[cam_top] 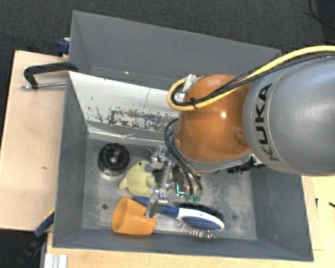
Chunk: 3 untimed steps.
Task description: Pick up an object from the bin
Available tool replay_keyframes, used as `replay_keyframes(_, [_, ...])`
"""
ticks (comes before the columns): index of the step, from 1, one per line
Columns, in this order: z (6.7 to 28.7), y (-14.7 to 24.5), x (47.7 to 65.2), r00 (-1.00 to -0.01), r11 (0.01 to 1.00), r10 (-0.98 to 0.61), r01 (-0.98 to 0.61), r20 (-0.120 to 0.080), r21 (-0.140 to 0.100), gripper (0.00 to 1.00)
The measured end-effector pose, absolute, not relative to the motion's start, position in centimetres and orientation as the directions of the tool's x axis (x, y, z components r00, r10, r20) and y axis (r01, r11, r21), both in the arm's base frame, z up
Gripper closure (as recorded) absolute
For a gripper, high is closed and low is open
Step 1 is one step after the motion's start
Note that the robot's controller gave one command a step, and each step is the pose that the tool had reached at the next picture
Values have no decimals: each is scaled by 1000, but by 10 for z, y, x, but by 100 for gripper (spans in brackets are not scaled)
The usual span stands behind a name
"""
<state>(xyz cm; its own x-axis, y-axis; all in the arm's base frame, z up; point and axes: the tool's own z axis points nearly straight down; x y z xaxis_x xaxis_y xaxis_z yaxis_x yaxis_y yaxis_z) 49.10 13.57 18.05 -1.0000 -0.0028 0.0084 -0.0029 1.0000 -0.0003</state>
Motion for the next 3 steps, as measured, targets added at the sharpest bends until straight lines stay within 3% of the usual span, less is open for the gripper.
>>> replay_keyframes(1, [71,85,529,-1000,1000,2,2,-4,3,0])
replay_keyframes(2, [74,87,530,-1000,1000,1,1,-11,4,100])
replay_keyframes(3, [207,48,554,-999,999,-32,-32,-14,1,100])
